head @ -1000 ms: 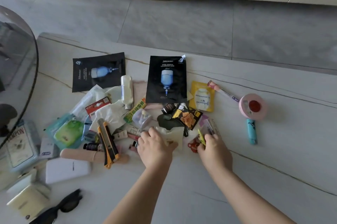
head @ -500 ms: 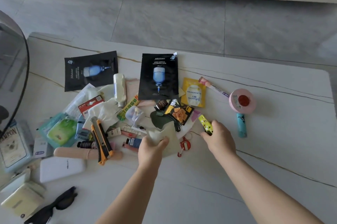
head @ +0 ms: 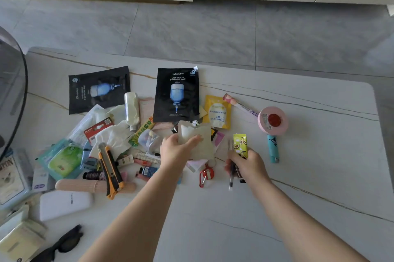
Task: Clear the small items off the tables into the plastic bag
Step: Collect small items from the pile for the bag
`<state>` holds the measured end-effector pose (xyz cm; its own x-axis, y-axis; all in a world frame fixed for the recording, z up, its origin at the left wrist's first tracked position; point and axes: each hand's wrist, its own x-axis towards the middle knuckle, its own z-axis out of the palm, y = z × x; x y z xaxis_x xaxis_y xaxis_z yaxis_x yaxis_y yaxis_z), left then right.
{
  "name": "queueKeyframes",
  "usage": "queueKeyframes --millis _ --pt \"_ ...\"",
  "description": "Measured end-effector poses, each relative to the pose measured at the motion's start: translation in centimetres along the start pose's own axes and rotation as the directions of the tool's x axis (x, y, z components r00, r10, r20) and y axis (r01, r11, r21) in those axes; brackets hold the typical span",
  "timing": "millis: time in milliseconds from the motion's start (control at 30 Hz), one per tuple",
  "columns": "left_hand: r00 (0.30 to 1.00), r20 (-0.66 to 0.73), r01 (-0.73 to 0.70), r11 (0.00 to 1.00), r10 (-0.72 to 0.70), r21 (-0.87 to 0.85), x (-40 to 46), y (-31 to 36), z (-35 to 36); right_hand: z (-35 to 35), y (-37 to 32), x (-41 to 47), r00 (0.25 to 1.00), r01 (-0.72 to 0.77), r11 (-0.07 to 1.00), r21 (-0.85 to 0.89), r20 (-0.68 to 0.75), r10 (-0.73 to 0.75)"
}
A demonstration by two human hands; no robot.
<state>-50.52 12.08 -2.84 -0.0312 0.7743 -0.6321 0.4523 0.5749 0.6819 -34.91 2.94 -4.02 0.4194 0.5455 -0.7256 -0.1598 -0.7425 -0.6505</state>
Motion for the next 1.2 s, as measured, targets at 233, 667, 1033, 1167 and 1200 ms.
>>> queueKeyframes --millis 233,667,1033,1167,1200 --pt "0.999 -0.044 -0.010 0.994 0.015 0.109 2.9 0.8 2.5 -1.3 0.3 0.5 1.000 -0.009 0.985 0.173 0.019 0.005" --pt "0.985 0.034 0.169 0.979 -0.167 -0.112 -2.4 -1.1 1.5 -2.5 0.6 -2.3 0.996 -0.056 0.996 0.067 0.079 0.051" --pt "0.951 0.024 0.261 0.753 -0.310 -0.604 -15.7 -0.4 -8.5 0.0 -6.0 -15.3 0.947 -0.032 0.997 0.070 0.321 0.007" --pt "0.953 -0.028 0.203 0.701 -0.303 -0.684 -21.3 0.6 -12.7 1.8 -8.4 -21.3 0.906 0.002 0.999 0.038 0.424 -0.018" --pt "0.952 -0.042 0.187 0.684 -0.303 -0.706 -22.8 0.8 -13.8 2.2 -8.9 -22.7 0.896 0.017 1.000 0.025 0.444 -0.026"
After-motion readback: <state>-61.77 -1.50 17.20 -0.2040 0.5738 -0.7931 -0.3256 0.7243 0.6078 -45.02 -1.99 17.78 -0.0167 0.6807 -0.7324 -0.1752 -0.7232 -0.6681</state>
